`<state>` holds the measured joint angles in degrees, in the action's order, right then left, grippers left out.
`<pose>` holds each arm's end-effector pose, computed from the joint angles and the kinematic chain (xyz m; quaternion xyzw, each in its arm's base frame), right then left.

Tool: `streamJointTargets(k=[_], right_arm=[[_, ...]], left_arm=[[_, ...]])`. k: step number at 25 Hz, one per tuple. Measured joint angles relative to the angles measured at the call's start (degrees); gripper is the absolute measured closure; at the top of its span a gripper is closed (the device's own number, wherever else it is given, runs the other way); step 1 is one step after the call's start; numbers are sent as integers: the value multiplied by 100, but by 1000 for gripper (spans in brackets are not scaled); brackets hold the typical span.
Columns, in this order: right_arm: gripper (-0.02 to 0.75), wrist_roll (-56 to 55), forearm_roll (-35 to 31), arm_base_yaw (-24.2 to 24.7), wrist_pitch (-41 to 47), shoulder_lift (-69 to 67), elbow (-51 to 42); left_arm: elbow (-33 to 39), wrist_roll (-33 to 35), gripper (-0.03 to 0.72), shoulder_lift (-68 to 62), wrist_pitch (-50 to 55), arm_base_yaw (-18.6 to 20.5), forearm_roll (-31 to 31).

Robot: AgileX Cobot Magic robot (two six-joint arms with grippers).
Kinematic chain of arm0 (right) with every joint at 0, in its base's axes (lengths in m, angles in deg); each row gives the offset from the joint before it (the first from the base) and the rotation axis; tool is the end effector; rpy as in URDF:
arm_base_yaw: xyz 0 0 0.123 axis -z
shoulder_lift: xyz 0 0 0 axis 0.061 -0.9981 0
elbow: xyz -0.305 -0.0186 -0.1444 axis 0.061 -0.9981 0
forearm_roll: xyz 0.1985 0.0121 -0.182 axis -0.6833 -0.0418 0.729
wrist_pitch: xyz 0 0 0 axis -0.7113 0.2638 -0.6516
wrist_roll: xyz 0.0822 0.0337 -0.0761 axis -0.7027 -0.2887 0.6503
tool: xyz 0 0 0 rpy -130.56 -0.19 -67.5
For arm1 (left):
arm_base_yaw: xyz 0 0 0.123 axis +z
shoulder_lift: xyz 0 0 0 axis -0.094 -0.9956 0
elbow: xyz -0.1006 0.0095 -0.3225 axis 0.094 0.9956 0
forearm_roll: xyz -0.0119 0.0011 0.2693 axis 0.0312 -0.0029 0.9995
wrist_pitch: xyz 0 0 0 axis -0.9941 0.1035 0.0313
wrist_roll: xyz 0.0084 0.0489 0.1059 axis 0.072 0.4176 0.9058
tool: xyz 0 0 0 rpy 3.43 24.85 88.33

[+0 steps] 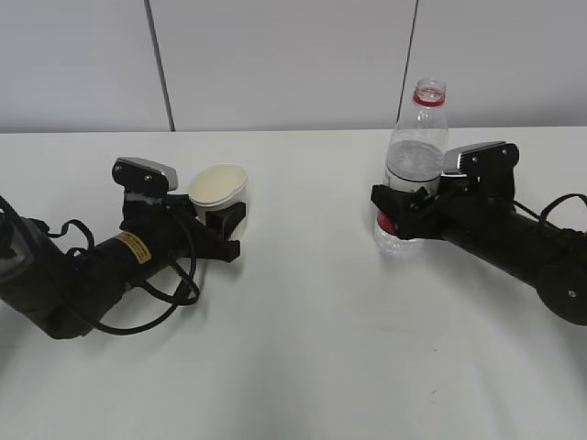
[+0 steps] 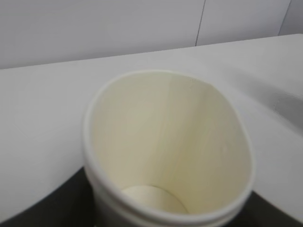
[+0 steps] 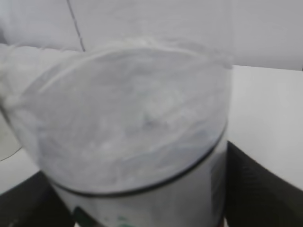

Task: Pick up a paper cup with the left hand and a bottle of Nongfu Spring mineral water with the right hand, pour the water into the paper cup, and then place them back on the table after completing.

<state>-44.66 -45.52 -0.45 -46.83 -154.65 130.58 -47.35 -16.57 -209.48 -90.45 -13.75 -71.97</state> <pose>0.4226 0.0755 0.1149 -0.1523 0.7558 0.1783 0.6114 0.4162 -0.1783 0.0827 0.1751 0.7408 -0.2420 0.6017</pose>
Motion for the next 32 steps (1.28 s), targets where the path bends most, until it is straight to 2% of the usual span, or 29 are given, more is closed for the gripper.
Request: streamJointTargets(k=[5, 8, 12, 19, 32], right_arm=[[216, 0, 40, 0, 11, -9, 13], [241, 0, 63, 0, 19, -9, 16], [248, 0, 63, 0, 19, -9, 16], [256, 0, 63, 0, 23, -9, 26], [278, 241, 331, 0, 33, -9, 26]], left_arm=[[0, 0, 293, 0, -5, 0, 155], [0, 0, 293, 0, -12, 0, 382], [0, -28, 293, 0, -28, 0, 740], [0, -525, 293, 0, -68, -13, 1420], [0, -735, 293, 0, -80, -374, 1793]])
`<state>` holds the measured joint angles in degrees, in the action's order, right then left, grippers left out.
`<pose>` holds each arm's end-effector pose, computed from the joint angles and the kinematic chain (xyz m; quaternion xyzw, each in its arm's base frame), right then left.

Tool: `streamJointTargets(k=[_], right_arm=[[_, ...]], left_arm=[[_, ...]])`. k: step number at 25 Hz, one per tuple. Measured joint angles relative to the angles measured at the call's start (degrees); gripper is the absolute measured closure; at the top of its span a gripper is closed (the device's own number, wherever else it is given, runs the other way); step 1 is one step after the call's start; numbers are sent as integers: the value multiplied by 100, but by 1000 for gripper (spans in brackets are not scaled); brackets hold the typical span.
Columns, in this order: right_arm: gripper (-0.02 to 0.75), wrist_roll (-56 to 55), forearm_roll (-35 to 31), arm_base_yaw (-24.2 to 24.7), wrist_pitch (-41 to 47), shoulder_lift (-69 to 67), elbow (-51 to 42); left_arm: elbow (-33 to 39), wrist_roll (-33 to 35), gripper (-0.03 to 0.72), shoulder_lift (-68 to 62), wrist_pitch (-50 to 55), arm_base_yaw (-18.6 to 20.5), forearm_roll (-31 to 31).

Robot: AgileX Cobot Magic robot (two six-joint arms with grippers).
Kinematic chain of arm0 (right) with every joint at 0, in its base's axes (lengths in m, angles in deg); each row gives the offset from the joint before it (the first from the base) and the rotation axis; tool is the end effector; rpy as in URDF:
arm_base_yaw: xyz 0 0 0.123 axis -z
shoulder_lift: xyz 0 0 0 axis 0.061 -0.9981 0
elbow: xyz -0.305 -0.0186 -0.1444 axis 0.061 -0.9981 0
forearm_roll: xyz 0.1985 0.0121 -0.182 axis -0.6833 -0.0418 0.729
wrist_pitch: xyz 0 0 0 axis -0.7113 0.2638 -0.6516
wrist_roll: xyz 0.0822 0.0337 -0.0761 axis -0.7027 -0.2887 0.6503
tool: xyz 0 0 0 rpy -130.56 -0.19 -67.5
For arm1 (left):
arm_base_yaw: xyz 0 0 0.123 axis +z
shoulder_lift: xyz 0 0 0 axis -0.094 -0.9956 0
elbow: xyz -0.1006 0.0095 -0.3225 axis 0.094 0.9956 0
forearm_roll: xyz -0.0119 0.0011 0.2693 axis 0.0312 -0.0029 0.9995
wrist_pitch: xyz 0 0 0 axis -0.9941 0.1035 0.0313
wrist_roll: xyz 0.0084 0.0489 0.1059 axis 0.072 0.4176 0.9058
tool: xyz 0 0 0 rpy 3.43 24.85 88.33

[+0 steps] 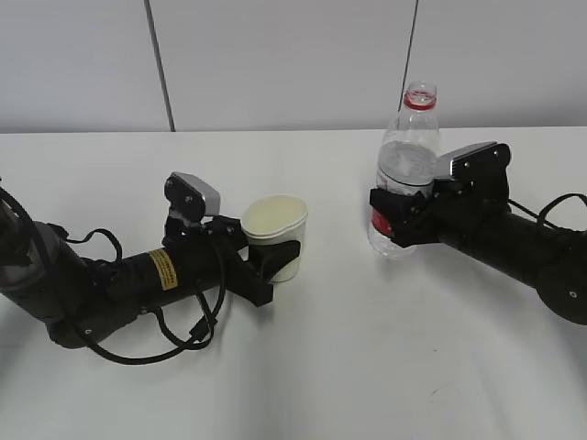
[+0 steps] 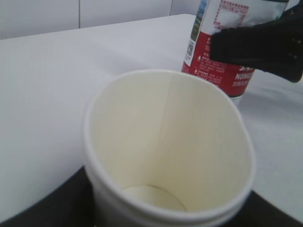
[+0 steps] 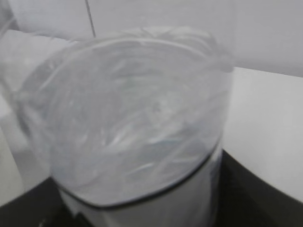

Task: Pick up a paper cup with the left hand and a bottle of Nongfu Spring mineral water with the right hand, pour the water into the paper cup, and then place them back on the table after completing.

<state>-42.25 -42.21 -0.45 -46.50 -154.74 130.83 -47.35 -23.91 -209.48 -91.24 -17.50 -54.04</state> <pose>0.4207 0.0804 0.1135 -0.1949 0.7496 0.1737 0.6082 0.3790 -0.2273 0.0802 0.2886 0.7120 -0.3529 0.5340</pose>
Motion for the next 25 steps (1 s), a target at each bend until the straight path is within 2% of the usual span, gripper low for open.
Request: streamJointTargets(k=[12, 17, 25], right_arm=[[280, 3, 335, -13, 1074, 541, 0], [280, 3, 468, -26, 1436, 737, 12], [280, 71, 1057, -26, 1639, 787, 263]], left_arm=[[0, -312, 293, 370, 91, -26, 358], [0, -339, 293, 370, 80, -193, 486], [0, -356, 293, 370, 80, -375, 543]])
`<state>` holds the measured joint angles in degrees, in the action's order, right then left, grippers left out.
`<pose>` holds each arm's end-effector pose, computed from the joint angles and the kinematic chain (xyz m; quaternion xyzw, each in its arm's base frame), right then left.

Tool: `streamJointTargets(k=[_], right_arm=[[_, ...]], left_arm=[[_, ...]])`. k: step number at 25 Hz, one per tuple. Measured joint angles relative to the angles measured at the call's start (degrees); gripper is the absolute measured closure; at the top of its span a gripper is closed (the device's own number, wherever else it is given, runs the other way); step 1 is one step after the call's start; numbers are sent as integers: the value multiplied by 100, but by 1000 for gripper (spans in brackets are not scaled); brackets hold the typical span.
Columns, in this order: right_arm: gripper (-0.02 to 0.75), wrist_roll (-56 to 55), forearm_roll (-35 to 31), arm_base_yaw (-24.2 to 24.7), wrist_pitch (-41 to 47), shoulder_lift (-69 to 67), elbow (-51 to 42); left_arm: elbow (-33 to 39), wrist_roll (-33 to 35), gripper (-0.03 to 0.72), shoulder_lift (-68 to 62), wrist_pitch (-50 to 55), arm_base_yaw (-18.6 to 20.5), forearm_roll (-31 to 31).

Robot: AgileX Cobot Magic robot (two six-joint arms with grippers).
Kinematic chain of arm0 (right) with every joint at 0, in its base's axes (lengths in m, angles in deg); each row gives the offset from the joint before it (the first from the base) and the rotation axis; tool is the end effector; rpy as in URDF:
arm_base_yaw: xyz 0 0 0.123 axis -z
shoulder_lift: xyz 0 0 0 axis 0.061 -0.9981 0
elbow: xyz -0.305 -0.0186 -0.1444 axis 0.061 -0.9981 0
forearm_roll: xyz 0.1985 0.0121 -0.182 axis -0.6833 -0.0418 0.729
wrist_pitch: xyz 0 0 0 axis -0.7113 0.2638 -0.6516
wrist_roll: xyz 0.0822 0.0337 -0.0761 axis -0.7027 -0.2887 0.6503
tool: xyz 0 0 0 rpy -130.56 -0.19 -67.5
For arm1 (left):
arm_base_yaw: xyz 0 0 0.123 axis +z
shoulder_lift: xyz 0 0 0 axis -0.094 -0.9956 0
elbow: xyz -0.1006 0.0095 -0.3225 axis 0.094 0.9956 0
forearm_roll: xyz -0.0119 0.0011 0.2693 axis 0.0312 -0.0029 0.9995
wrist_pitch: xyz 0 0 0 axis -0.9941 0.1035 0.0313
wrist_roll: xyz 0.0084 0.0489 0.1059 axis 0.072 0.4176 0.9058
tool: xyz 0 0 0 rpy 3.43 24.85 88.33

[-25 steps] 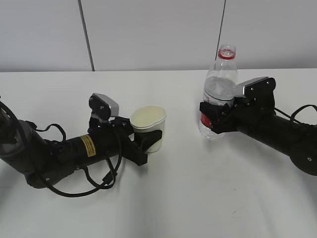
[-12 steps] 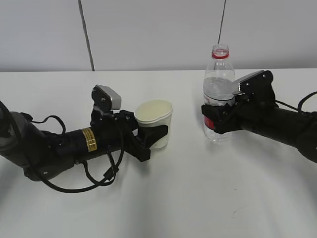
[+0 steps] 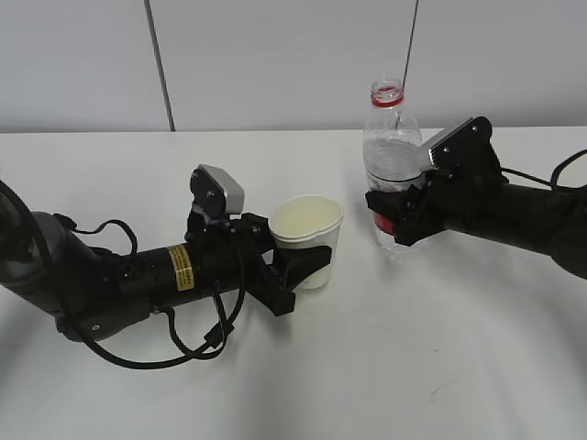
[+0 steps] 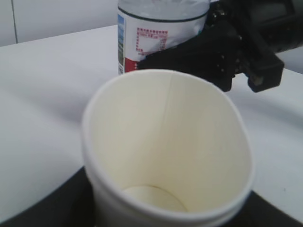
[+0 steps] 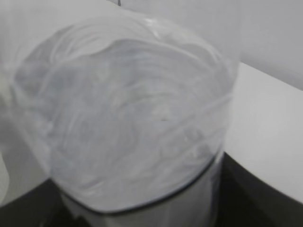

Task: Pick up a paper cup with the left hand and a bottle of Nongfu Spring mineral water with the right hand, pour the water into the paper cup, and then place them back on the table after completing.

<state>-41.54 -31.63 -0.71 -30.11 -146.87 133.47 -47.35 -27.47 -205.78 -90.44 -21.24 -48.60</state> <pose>0.4188 0.0847 0.1473 -0.3028 0.7624 0.1177 0.5597 0.3564 -0.2565 0.1048 0.3353 0.6831 -0.3953 0.5144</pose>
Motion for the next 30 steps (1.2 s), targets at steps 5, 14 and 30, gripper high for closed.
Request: streamJointTargets(k=[5, 14, 30], right_arm=[[280, 397, 154, -4, 90, 0, 189], [280, 1236, 244, -4, 246, 0, 313], [281, 2829, 330, -4, 314, 196, 322]], left_arm=[[0, -1, 293, 0, 0, -5, 24], [0, -1, 293, 0, 0, -5, 45], [0, -7, 294, 0, 0, -5, 93]])
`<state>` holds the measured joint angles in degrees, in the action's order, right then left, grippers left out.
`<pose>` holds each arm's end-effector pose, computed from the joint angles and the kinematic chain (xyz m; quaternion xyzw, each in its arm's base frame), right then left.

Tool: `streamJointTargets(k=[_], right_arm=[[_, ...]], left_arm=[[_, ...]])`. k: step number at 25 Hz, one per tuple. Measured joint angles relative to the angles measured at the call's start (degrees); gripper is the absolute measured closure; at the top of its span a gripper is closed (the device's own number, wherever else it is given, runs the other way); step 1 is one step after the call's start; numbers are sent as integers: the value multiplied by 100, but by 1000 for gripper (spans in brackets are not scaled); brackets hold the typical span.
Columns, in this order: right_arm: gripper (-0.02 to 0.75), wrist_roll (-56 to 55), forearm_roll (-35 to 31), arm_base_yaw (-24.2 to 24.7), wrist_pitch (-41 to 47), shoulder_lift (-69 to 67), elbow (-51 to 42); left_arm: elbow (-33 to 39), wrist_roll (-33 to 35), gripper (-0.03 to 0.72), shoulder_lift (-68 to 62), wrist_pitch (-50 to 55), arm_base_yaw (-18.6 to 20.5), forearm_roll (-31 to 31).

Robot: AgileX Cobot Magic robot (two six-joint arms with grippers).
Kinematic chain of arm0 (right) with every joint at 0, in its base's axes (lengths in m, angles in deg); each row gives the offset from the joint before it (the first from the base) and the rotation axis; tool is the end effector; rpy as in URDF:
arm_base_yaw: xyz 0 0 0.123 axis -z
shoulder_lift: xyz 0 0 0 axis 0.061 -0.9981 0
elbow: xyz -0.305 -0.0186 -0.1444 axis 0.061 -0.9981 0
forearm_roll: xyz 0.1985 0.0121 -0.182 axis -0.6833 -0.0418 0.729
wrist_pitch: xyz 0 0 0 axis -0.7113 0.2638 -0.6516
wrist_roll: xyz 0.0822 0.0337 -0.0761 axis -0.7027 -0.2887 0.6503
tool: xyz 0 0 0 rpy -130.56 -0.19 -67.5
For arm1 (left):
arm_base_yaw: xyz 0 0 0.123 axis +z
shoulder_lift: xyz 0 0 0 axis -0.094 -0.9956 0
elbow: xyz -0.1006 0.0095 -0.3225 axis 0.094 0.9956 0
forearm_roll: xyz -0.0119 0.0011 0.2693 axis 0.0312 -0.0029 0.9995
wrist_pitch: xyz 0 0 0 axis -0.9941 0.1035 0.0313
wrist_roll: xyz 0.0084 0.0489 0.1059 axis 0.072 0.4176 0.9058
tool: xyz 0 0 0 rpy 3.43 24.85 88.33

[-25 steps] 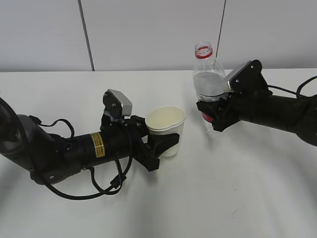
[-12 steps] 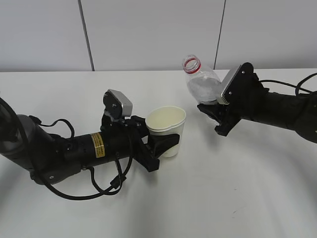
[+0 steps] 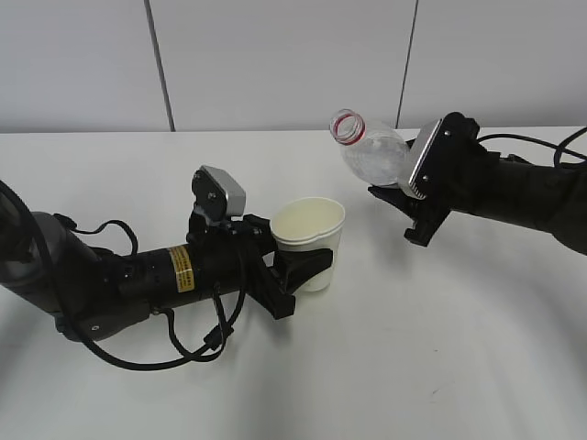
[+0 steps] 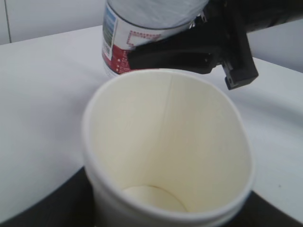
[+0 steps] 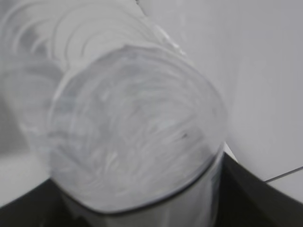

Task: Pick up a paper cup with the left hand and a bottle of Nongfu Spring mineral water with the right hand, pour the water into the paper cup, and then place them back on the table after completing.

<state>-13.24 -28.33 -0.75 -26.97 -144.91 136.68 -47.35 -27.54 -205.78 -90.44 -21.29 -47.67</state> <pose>0.4287 0.0860 0.1691 -0.5054 0.6414 -0.0464 0.5753 0.3546 -0.2575 0.1045 0.3422 0.6809 -0.3977 0.5110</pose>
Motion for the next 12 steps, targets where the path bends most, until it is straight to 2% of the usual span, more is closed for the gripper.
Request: streamJointTargets(k=[12], right_arm=[[283, 693, -74, 0, 556, 73, 233]], left_arm=[[0, -12, 294, 0, 0, 0, 60]])
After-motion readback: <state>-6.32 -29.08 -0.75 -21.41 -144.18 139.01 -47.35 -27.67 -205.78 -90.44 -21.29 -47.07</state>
